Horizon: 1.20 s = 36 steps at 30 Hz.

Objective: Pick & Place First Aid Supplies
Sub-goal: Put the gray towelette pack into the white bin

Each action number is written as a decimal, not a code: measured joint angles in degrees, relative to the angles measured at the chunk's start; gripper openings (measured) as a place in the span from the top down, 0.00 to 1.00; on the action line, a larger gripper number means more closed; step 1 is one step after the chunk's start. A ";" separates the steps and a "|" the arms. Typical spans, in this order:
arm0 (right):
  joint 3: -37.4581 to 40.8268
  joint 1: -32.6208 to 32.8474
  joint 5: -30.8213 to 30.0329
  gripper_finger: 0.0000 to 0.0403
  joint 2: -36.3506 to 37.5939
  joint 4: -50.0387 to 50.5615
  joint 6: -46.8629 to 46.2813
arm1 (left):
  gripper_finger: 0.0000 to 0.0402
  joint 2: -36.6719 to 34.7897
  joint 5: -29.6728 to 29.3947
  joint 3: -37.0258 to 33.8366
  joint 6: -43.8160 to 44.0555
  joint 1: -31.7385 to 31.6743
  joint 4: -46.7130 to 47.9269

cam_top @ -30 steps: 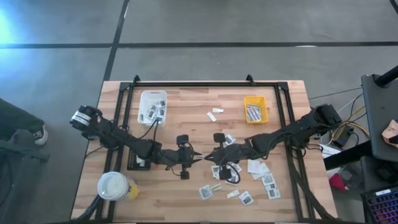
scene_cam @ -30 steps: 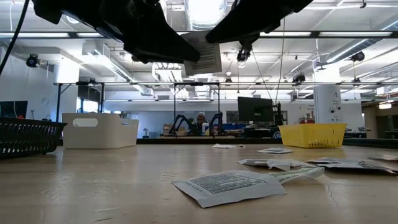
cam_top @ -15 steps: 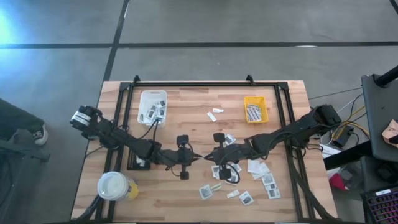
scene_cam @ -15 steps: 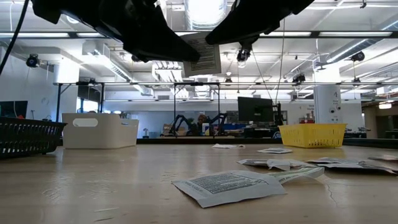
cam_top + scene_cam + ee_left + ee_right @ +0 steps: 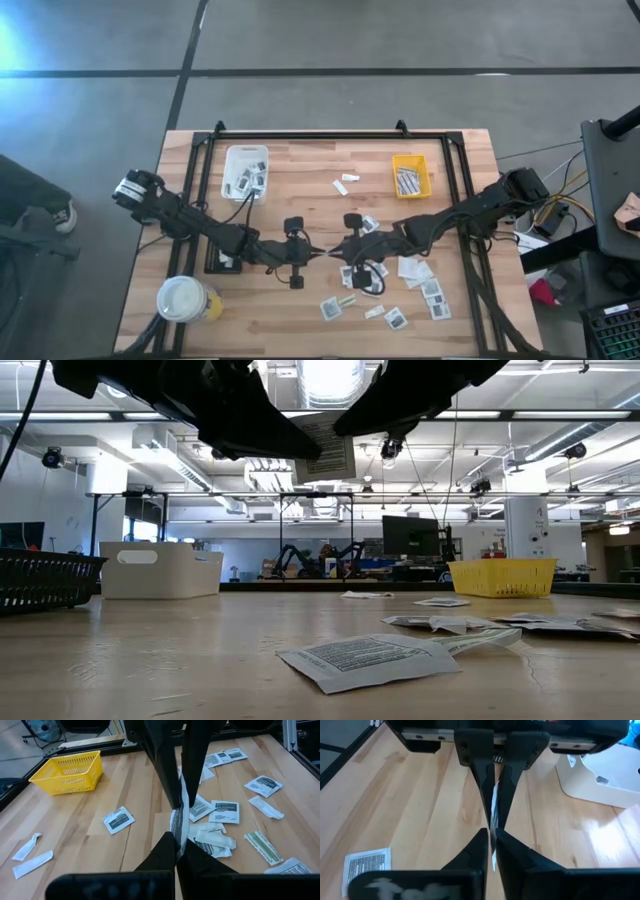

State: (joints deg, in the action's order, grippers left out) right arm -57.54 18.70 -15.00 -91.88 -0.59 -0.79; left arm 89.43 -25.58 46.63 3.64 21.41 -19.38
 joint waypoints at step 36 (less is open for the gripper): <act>1.07 0.20 -2.96 0.72 10.74 24.62 -15.86 | 1.00 -8.87 -9.49 -0.07 7.30 -8.57 23.69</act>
State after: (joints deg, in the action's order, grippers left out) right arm -56.47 18.90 -17.96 -81.14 24.03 -16.65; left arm 80.56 -35.07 46.57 10.94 12.84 4.32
